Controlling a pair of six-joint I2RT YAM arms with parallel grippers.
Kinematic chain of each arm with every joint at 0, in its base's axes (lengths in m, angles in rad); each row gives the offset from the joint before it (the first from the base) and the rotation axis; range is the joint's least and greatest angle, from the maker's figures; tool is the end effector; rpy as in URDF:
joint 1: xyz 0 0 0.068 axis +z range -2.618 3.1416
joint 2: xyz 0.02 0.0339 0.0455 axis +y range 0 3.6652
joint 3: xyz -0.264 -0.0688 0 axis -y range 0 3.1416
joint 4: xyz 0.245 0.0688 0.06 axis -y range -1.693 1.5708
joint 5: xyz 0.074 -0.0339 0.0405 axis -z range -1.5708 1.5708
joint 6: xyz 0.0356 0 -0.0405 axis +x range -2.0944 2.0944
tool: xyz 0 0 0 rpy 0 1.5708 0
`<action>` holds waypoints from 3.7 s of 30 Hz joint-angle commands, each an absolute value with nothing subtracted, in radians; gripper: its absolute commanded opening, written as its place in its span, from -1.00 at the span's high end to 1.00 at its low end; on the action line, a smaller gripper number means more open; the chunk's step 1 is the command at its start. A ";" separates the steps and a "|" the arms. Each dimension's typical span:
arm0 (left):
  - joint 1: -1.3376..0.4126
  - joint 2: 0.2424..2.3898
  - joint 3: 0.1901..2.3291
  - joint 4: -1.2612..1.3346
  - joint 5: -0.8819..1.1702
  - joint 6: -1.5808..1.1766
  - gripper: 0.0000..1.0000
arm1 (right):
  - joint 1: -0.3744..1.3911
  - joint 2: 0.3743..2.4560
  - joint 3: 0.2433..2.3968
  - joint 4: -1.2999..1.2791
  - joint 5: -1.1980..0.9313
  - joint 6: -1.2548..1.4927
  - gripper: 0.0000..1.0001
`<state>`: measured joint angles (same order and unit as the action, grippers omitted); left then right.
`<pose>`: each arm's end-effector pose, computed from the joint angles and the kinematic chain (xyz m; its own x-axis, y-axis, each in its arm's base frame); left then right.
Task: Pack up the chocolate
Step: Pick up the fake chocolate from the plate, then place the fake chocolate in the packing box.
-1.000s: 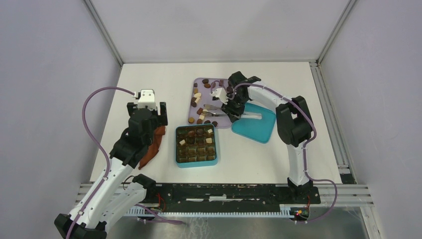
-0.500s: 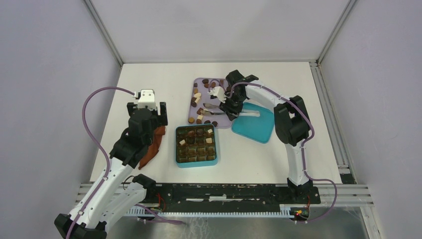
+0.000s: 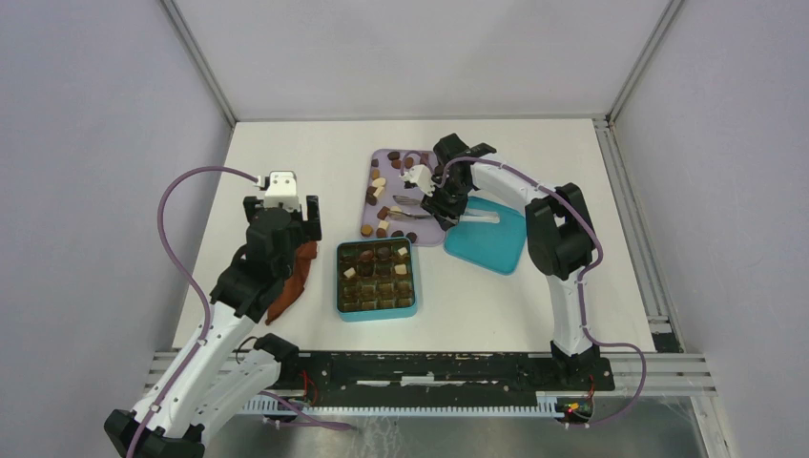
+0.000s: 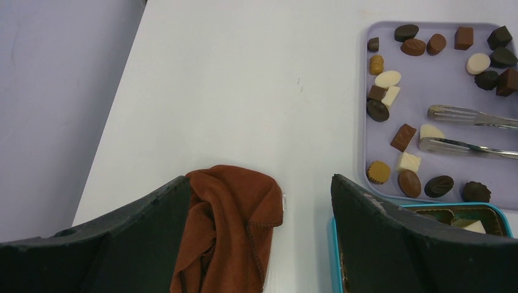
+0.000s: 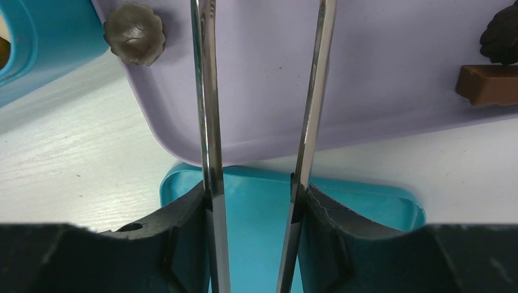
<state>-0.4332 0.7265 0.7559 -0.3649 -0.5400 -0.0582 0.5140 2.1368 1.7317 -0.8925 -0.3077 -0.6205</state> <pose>0.1570 -0.0524 0.3216 -0.2936 0.0808 -0.9525 -0.0978 0.9886 0.1141 0.3774 0.2255 0.1910 -0.3684 -0.8443 -0.3891 -0.9267 0.3672 0.0804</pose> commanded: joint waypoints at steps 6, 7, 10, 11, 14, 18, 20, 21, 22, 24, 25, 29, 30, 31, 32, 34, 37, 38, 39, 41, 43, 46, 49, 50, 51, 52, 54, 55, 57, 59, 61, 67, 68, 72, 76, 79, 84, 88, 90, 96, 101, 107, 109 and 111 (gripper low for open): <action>-0.427 0.729 0.758 -0.326 -0.529 -0.048 -0.81 | 0.507 2.139 1.768 -0.879 -0.289 -0.604 -0.03; -0.427 0.728 0.758 -0.326 -0.529 -0.048 -0.81 | 0.508 2.140 1.769 -0.878 -0.289 -0.604 -0.02; -0.427 0.728 0.758 -0.325 -0.530 -0.048 -0.81 | 0.508 2.148 1.775 -0.881 -0.298 -0.604 0.02; -0.427 0.727 0.759 -0.325 -0.530 -0.048 -0.81 | 0.508 2.151 1.777 -0.884 -0.302 -0.604 0.03; -0.429 0.728 0.758 -0.326 -0.531 -0.048 -0.81 | 0.509 2.155 1.781 -0.886 -0.311 -0.604 0.06; -0.426 0.727 0.758 -0.327 -0.531 -0.048 -0.81 | 0.507 2.145 1.788 -0.885 -0.319 -0.603 0.19; -0.427 0.727 0.758 -0.327 -0.532 -0.048 -0.81 | 0.506 2.136 1.787 -0.883 -0.320 -0.604 0.28; -0.428 0.727 0.758 -0.327 -0.532 -0.048 -0.81 | 0.505 2.129 1.786 -0.883 -0.322 -0.604 0.34; -0.427 0.726 0.758 -0.327 -0.532 -0.048 -0.81 | 0.502 2.123 1.785 -0.882 -0.322 -0.604 0.39; -0.427 0.726 0.759 -0.327 -0.531 -0.048 -0.81 | 0.497 2.110 1.780 -0.878 -0.326 -0.604 0.48; -0.427 0.726 0.758 -0.327 -0.531 -0.048 -0.81 | 0.493 2.102 1.777 -0.874 -0.330 -0.604 0.51; -0.427 0.726 0.758 -0.327 -0.529 -0.048 -0.81 | 0.479 2.074 1.754 -0.864 -0.350 -0.603 0.57; -0.426 0.726 0.758 -0.326 -0.529 -0.048 -0.81 | 0.477 2.065 1.746 -0.861 -0.354 -0.602 0.59; -0.428 0.726 0.758 -0.326 -0.529 -0.048 -0.81 | 0.476 2.058 1.740 -0.858 -0.358 -0.603 0.60; -0.428 0.726 0.758 -0.326 -0.529 -0.048 -0.81 | 0.473 2.051 1.731 -0.852 -0.363 -0.604 0.63; -0.427 0.726 0.758 -0.326 -0.528 -0.048 -0.81 | 0.467 2.036 1.717 -0.844 -0.372 -0.603 0.71; -0.428 0.726 0.758 -0.327 -0.528 -0.048 -0.81 | 0.461 2.009 1.693 -0.836 -0.389 -0.604 0.76; -0.427 0.725 0.758 -0.327 -0.529 -0.048 -0.81 | 0.457 1.997 1.682 -0.831 -0.395 -0.605 0.77; -0.428 0.725 0.758 -0.327 -0.529 -0.048 -0.81 | 0.456 1.983 1.670 -0.828 -0.404 -0.608 0.77; -0.426 0.724 0.758 -0.327 -0.529 -0.048 -0.81 | 0.452 1.945 1.641 -0.817 -0.429 -0.616 0.77; -0.427 0.724 0.758 -0.326 -0.529 -0.048 -0.81 | 0.451 1.899 1.604 -0.805 -0.461 -0.627 0.77; -0.428 0.725 0.758 -0.327 -0.529 -0.048 -0.81 | 0.450 1.823 1.548 -0.793 -0.515 -0.650 0.77; -0.428 0.724 0.758 -0.327 -0.531 -0.048 -0.81 | 0.451 1.744 1.495 -0.794 -0.578 -0.683 0.77; -0.428 0.725 0.758 -0.327 -0.532 -0.047 -0.81 | 0.451 1.721 1.475 -0.797 -0.602 -0.696 0.77; -0.427 0.725 0.758 -0.327 -0.533 -0.047 -0.81 | 0.451 1.695 1.454 -0.804 -0.620 -0.711 0.77; -0.428 0.723 0.758 -0.327 -0.534 -0.046 -0.81 | 0.451 1.674 1.438 -0.812 -0.643 -0.731 0.77; -0.427 0.723 0.757 -0.326 -0.535 -0.047 -0.81 | 0.452 1.627 1.398 -0.831 -0.676 -0.768 0.77; -0.427 0.723 0.756 -0.327 -0.535 -0.046 -0.81 | 0.452 1.603 1.375 -0.844 -0.692 -0.796 0.76; -0.427 0.723 0.757 -0.327 -0.534 -0.046 -0.81 | 0.452 1.566 1.333 -0.877 -0.710 -0.850 0.76; -0.427 0.723 0.758 -0.327 -0.532 -0.046 -0.81 | 0.454 1.528 1.285 -0.908 -0.716 -0.896 0.76; -0.428 0.725 0.758 -0.326 -0.532 -0.046 -0.81 | 0.458 1.498 1.244 -0.917 -0.713 -0.916 0.76; -0.427 0.725 0.758 -0.326 -0.531 -0.046 -0.81 | 0.500 1.445 1.153 -0.899 -0.642 -0.951 0.74; -0.426 0.725 0.758 -0.327 -0.531 -0.046 -0.81 | 0.511 1.443 1.140 -0.890 -0.628 -0.951 0.74; -0.427 0.725 0.758 -0.327 -0.529 -0.046 -0.81 | 0.558 1.445 1.105 -0.855 -0.552 -0.944 0.72; -0.427 0.724 0.758 -0.327 -0.526 -0.045 -0.81 | 0.604 1.460 1.097 -0.838 -0.498 -0.933 0.71; -0.428 0.723 0.758 -0.326 -0.524 -0.046 -0.81 | 0.631 1.474 1.099 -0.829 -0.467 -0.925 0.70; -0.427 0.720 0.759 -0.327 -0.520 -0.046 -0.81 | 0.654 1.499 1.108 -0.831 -0.452 -0.921 0.66; -0.427 0.719 0.758 -0.327 -0.514 -0.046 -0.81 | 0.670 1.517 1.113 -0.826 -0.430 -0.912 0.60; -0.427 0.718 0.758 -0.327 -0.514 -0.046 -0.81 | 0.672 1.524 1.117 -0.823 -0.422 -0.906 0.54; -0.427 0.718 0.759 -0.327 -0.515 -0.046 -0.81 | 0.679 1.534 1.122 -0.823 -0.414 -0.904 0.26; -0.426 0.718 0.758 -0.327 -0.515 -0.046 -0.81 | 0.683 1.534 1.116 -0.822 -0.414 -0.904 0.04; -0.426 0.718 0.758 -0.327 -0.517 -0.046 -0.81 | 0.683 1.528 1.115 -0.820 -0.413 -0.904 -0.08; -0.427 0.717 0.758 -0.327 -0.517 -0.046 -0.81 | 0.684 1.527 1.118 -0.820 -0.422 -0.901 -0.04; -0.428 0.718 0.758 -0.326 -0.517 -0.046 -0.81 | 0.682 1.524 1.127 -0.824 -0.442 -0.895 0.05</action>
